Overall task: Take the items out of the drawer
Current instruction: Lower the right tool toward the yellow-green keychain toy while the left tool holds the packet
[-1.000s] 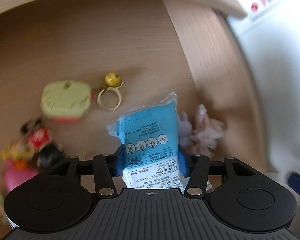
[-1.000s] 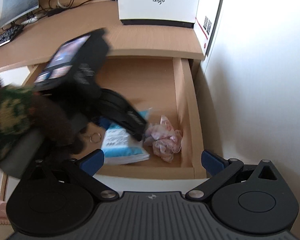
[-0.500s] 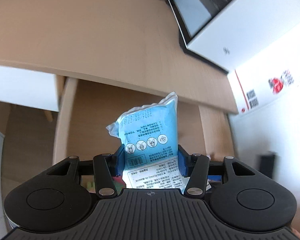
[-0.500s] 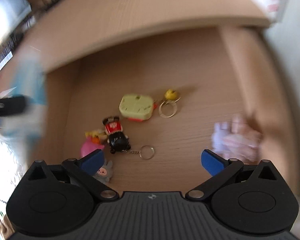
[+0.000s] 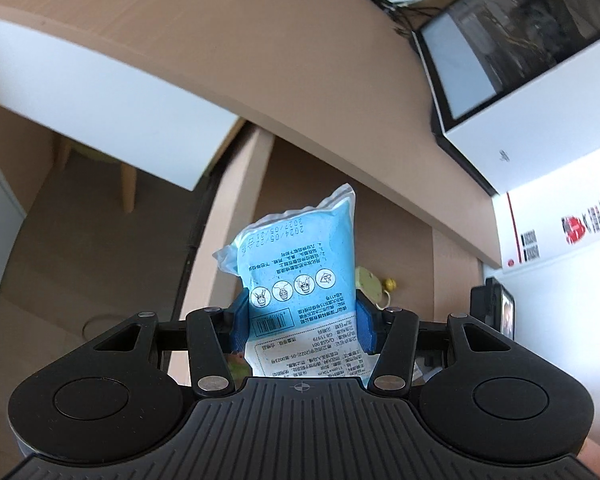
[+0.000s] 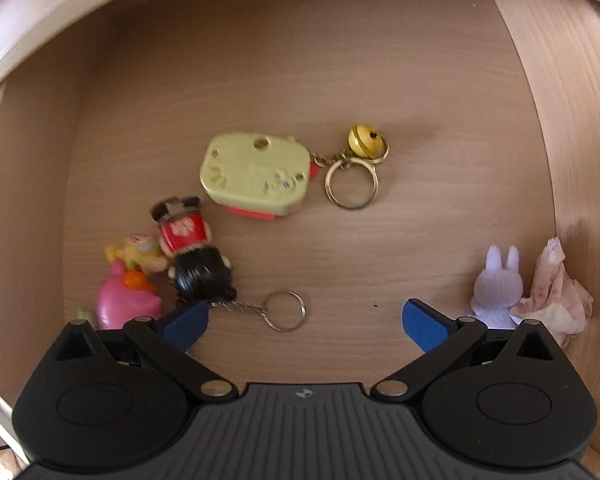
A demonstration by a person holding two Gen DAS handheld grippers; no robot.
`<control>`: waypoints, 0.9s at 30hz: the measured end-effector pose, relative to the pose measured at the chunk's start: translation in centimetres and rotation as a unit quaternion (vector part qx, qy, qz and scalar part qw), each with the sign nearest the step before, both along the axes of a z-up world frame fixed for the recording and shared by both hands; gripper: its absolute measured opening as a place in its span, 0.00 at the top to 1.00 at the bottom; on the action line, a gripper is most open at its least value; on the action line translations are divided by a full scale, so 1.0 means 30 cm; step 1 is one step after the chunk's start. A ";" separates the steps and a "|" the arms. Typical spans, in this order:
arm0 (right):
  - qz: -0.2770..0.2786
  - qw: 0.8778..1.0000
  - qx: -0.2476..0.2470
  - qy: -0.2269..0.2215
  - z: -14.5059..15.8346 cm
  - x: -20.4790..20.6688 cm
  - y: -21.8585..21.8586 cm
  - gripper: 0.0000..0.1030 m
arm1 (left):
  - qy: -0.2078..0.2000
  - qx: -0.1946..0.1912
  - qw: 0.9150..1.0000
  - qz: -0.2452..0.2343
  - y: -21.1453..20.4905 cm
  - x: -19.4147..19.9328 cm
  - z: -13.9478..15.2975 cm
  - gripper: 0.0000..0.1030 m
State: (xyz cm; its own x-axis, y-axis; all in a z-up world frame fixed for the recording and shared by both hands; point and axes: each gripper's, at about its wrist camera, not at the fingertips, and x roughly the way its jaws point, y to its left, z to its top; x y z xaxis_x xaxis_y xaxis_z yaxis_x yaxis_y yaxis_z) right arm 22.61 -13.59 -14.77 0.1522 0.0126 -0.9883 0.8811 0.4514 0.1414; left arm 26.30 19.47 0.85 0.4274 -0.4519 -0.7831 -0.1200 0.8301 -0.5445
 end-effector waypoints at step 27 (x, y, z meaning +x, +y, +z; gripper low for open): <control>0.009 0.991 -0.113 -0.065 0.060 0.234 0.006 0.00 | 0.024 -0.013 0.998 -0.049 -0.044 0.004 -0.022 0.47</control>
